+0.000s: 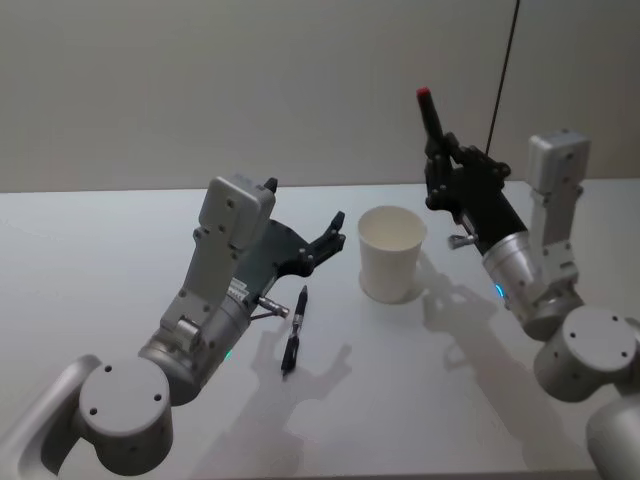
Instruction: Place the pen into the pen holder.
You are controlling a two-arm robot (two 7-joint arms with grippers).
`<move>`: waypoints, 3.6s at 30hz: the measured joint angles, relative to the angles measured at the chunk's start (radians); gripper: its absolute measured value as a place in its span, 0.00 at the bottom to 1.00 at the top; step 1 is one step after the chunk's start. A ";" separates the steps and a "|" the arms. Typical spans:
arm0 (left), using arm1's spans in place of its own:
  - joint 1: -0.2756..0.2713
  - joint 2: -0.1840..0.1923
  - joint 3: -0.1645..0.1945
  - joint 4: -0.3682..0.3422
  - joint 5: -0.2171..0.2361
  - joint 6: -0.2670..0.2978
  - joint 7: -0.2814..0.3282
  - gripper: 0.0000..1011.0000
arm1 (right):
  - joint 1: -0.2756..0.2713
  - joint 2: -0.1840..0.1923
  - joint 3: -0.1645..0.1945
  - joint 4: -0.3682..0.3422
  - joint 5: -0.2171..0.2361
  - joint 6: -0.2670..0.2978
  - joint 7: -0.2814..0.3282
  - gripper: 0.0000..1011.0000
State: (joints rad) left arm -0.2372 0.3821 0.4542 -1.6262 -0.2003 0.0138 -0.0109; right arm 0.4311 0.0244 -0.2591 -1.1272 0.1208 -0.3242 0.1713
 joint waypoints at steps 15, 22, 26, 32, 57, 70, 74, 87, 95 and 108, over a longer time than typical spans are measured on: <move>0.000 0.000 0.000 0.000 0.000 0.000 0.000 0.99 | 0.147 -0.051 -0.010 0.273 -0.066 -0.155 0.024 0.17; 0.000 0.000 0.000 0.000 0.000 0.000 0.000 0.99 | 0.212 -0.072 -0.011 0.412 -0.074 -0.224 0.048 0.17; 0.000 0.000 0.000 0.000 0.000 0.000 0.000 0.99 | 0.242 -0.081 -0.010 0.476 -0.074 -0.254 0.063 0.17; 0.000 0.000 0.000 0.000 0.000 0.000 0.000 0.99 | 0.324 -0.105 -0.004 0.662 -0.062 -0.347 0.110 0.17; 0.000 0.000 0.000 0.000 0.000 0.000 0.000 0.99 | 0.474 -0.147 0.030 0.985 -0.027 -0.518 0.195 0.65; 0.000 0.000 0.000 0.000 0.000 0.000 0.000 0.99 | 0.489 -0.152 0.062 0.998 0.001 -0.545 0.224 0.99; 0.000 0.000 0.000 0.000 0.000 0.000 0.000 0.99 | 0.466 -0.150 0.068 0.935 0.005 -0.520 0.223 0.99; 0.000 0.000 0.000 0.000 0.000 0.000 0.000 0.99 | 0.264 -0.116 0.061 0.455 -0.042 -0.200 0.128 0.99; 0.000 0.000 0.000 0.000 0.000 0.000 0.000 0.99 | 0.179 -0.099 0.056 0.235 -0.074 -0.010 0.070 0.99; 0.000 0.000 0.000 0.000 0.000 0.000 0.000 0.99 | 0.035 -0.052 0.073 -0.055 -0.080 0.190 -0.014 0.99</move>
State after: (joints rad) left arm -0.2372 0.3821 0.4542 -1.6262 -0.2004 0.0138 -0.0110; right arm 0.4661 -0.0279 -0.1860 -1.1817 0.0413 -0.1344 0.1573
